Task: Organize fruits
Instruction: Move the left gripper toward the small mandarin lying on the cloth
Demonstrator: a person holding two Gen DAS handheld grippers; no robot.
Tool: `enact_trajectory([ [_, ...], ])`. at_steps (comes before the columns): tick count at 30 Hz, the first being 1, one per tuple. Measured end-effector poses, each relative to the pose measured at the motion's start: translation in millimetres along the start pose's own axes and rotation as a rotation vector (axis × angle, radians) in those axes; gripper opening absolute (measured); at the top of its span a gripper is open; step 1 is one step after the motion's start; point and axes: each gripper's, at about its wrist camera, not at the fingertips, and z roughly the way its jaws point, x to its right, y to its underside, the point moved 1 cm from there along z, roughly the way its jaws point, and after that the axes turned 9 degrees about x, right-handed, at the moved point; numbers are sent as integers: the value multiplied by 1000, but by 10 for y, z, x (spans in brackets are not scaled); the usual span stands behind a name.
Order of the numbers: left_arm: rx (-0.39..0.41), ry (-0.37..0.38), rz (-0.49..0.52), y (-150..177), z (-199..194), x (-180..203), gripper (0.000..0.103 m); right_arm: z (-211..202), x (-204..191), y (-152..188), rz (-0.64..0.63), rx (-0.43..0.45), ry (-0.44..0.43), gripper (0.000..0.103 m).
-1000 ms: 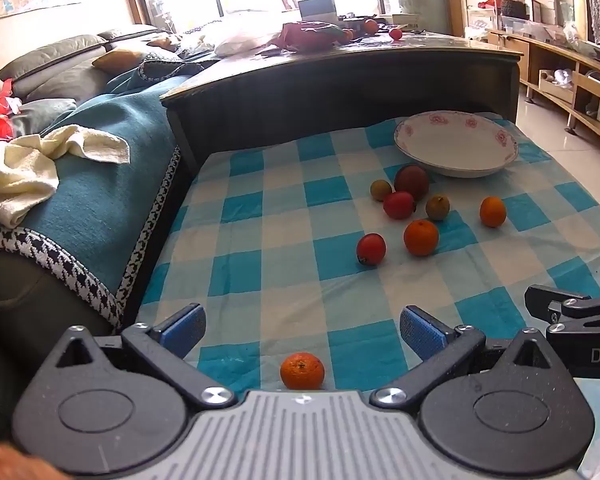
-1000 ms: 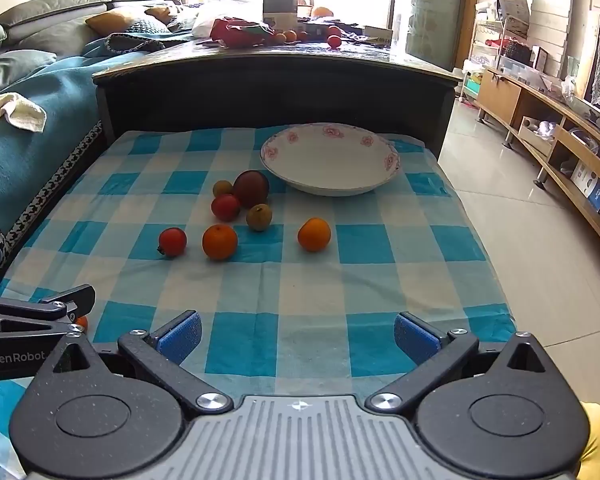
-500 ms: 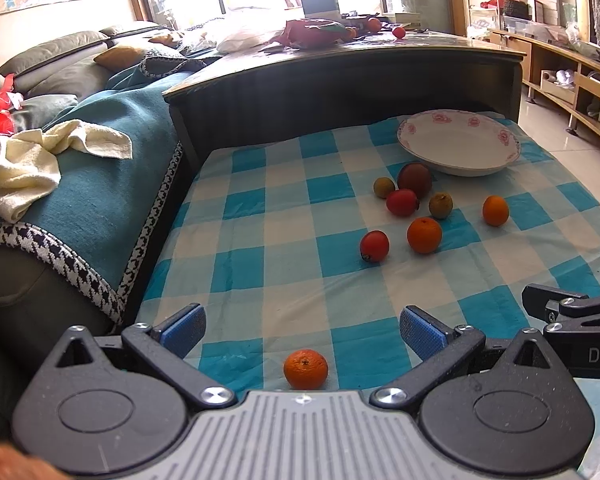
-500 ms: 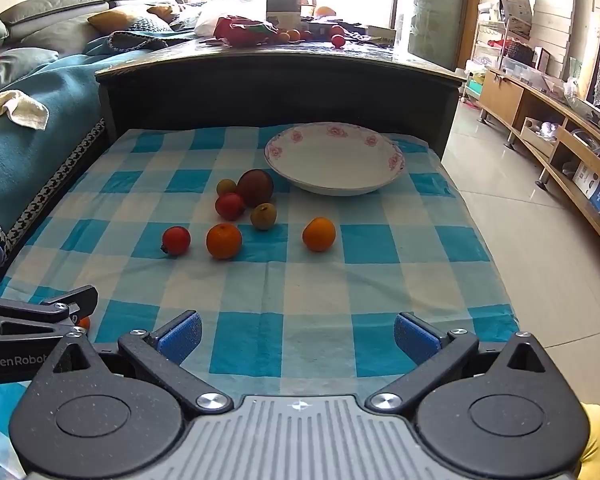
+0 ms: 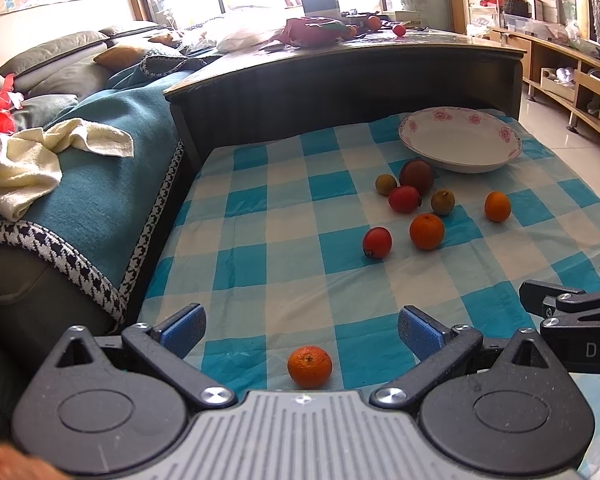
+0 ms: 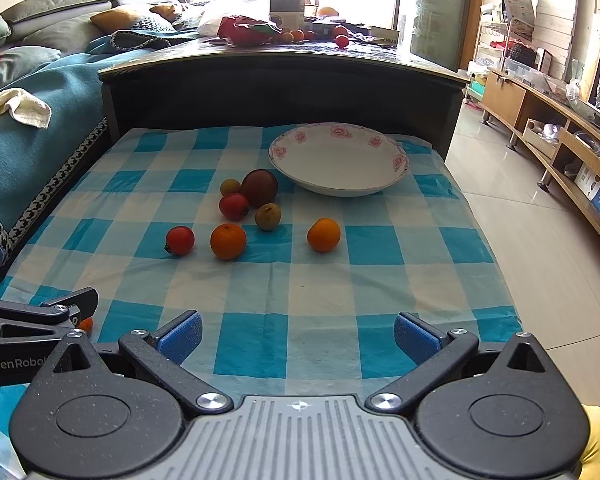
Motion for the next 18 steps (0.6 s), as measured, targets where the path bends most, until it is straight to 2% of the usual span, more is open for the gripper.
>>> enact_trajectory([
  [12, -31, -18, -18, 101, 54, -139, 103, 77, -137, 20, -18, -21, -37, 96],
  [18, -46, 6, -32, 214, 98, -229, 103, 150, -233, 43, -37, -49, -65, 96],
])
